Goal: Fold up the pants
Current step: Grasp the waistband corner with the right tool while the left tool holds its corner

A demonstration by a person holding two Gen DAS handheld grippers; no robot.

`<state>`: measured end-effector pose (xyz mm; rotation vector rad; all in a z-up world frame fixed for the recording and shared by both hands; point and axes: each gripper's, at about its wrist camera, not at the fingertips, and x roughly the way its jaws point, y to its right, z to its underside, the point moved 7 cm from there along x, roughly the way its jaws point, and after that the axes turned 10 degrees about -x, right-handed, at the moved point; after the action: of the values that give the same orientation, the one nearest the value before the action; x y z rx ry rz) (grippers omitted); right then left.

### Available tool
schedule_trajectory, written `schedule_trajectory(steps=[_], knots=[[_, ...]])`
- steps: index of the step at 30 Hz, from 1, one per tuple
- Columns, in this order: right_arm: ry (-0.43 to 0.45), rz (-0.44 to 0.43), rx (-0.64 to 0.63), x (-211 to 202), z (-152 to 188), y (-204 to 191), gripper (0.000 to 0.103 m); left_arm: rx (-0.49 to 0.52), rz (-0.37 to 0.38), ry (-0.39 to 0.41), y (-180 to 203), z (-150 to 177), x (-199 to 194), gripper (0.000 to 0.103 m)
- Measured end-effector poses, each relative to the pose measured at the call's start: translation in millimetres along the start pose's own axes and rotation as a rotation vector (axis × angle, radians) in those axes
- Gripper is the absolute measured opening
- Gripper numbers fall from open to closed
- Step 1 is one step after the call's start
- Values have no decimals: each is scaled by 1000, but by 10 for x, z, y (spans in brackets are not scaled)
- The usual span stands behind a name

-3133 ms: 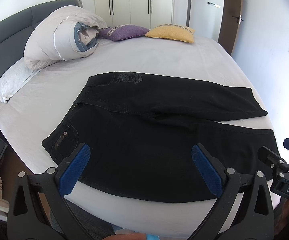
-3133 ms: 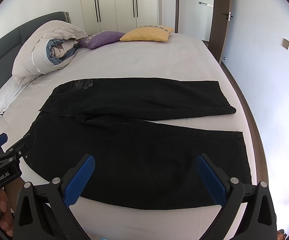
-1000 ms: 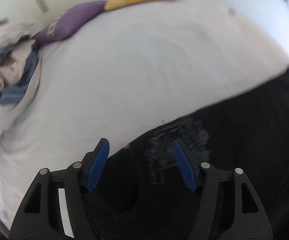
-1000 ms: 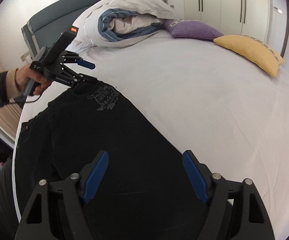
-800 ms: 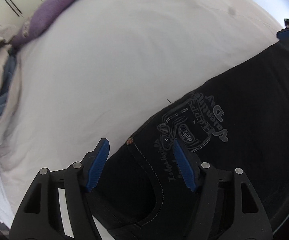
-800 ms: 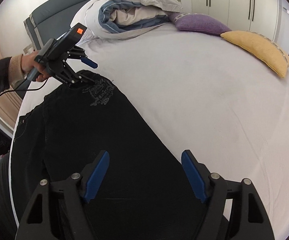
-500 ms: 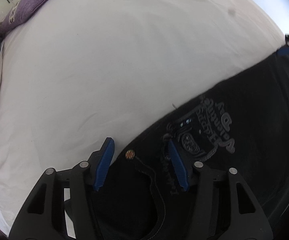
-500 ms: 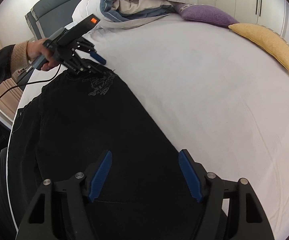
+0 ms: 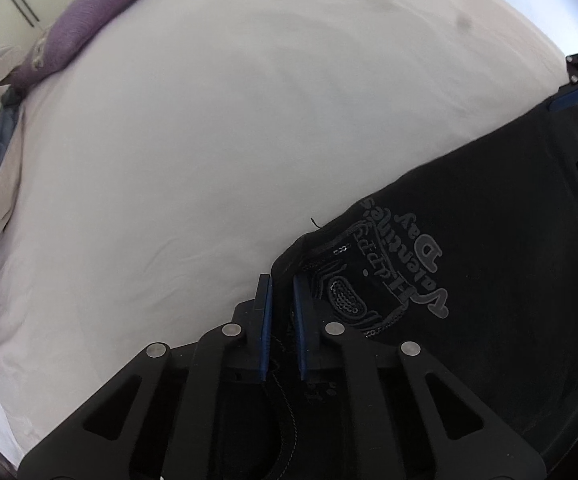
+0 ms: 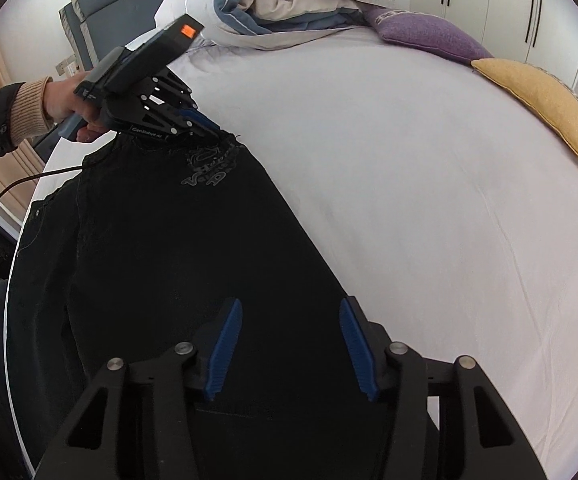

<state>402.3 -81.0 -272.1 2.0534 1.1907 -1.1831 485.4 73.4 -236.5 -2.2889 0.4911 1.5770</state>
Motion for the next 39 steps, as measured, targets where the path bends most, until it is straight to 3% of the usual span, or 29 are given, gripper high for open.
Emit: schedule_trajectory(steps=[7,9,14,16,19,21,24,29,39], knots=[[-15,-19,19,174,-113,167,54,-2,-22,124,13,71,-460,8],[-21,-19,16,243,-182,202,54,4,-28,147,-31,34,-579,8],[-44,-37,-2,434,-366,212,53,10,-38,187,44,356,-943,8],[-48,-47,-5,490,-448,223,52,9,-38,195,123,304,-981,8],[-62,-58,-22,579,-543,187,44,4,-28,202,109,381,-1023,8],[-81,-61,-40,625,-575,139,26,1,-22,202,91,382,-1022,8],[-94,-61,-71,644,-604,60,10,0,-18,202,89,399,-1019,8],[-94,-39,-107,575,-593,-55,4,-21,-11,216,114,427,-1056,8],[-61,-1,-163,484,-665,-427,4,-31,0,239,205,639,-1311,8]])
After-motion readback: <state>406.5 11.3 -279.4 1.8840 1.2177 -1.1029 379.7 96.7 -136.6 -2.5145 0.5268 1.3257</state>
